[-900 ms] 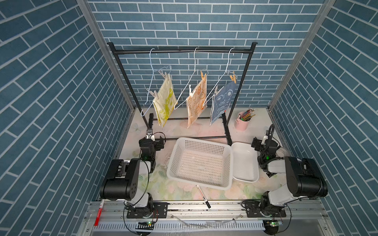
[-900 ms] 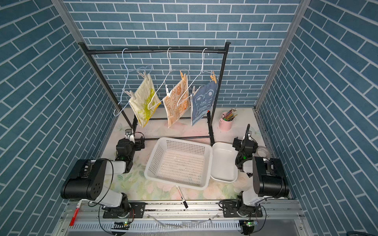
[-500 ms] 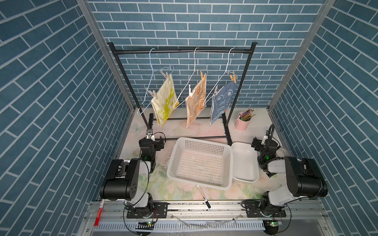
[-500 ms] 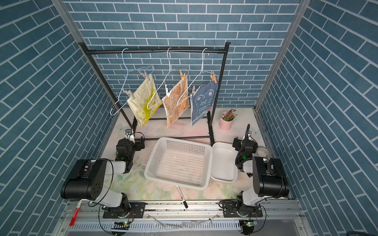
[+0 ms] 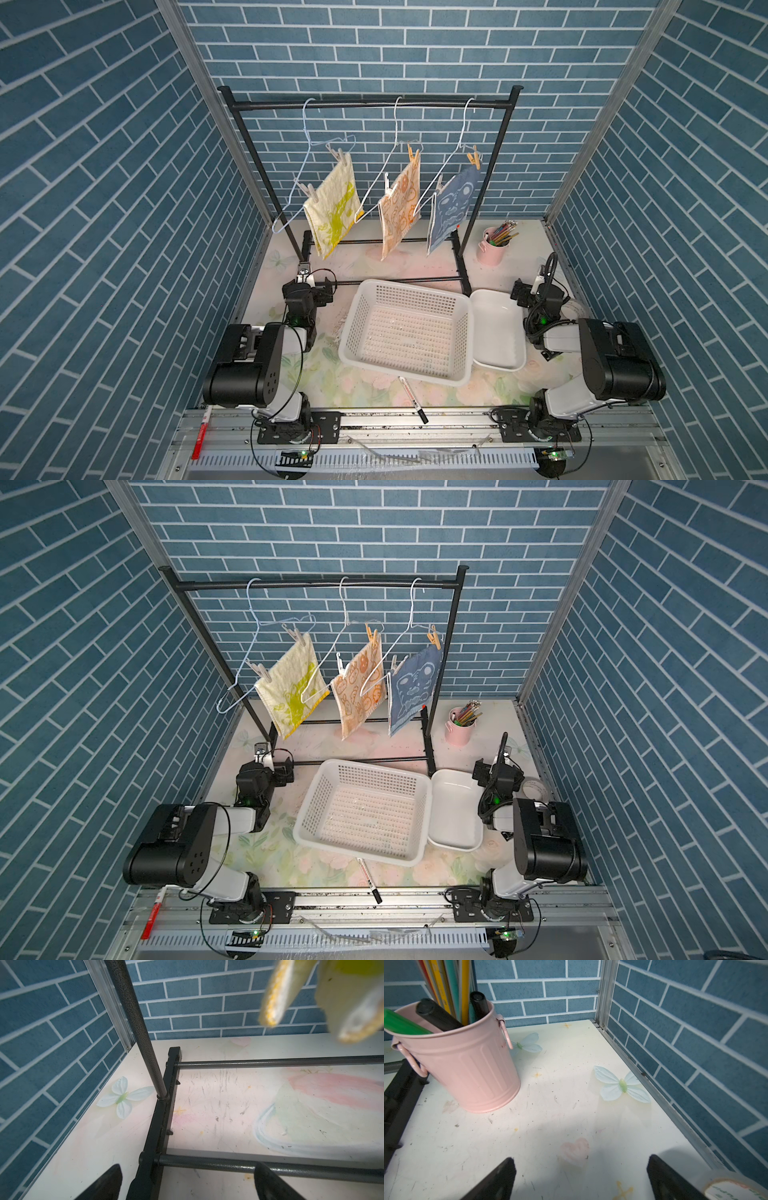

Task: Remove the clothespins securing towels to the hanger
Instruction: Pick up the hanger from the clothesline.

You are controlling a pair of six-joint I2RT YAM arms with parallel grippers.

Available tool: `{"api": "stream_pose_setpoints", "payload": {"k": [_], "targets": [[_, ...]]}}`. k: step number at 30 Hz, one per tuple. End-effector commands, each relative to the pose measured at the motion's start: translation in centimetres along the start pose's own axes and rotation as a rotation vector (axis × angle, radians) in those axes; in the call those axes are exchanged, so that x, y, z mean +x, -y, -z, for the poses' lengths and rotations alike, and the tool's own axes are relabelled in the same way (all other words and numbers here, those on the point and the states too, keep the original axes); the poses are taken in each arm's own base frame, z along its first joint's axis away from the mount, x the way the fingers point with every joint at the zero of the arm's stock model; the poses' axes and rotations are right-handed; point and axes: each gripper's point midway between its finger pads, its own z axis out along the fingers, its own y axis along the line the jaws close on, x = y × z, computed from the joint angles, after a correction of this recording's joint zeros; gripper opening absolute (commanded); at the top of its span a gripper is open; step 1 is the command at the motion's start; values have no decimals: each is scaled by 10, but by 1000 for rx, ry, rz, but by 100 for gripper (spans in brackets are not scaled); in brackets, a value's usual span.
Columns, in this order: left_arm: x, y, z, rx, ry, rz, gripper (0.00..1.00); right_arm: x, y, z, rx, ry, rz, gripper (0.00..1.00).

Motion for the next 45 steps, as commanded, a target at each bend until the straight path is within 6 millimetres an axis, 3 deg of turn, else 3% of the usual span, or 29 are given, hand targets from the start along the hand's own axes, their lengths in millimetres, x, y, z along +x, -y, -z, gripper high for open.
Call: {"api": "stream_pose_setpoints", "payload": {"k": [1, 12, 18, 21, 30, 37, 41, 45], "targets": [[2, 1, -1, 0, -5, -7, 100, 0, 0, 0, 6, 3, -7, 99], [1, -1, 3, -6, 15, 0, 100, 0, 0, 0, 2, 7, -10, 99], [-25, -29, 57, -111, 196, 79, 100, -15, 10, 20, 45, 71, -30, 98], [-40, -36, 82, -124, 197, 113, 100, -34, 19, 34, 86, 19, -38, 98], [-99, -48, 141, -94, 233, 358, 99, -104, 12, 84, -3, -13, -209, 98], [-115, -9, 159, 129, 48, 294, 100, -161, -29, 120, -258, -97, -436, 97], [-114, 14, 163, 263, -4, 263, 100, -198, -58, 140, -433, -149, -565, 94], [-97, 15, 156, 252, -43, 201, 100, -244, -84, 158, -571, -136, -657, 92]]}}
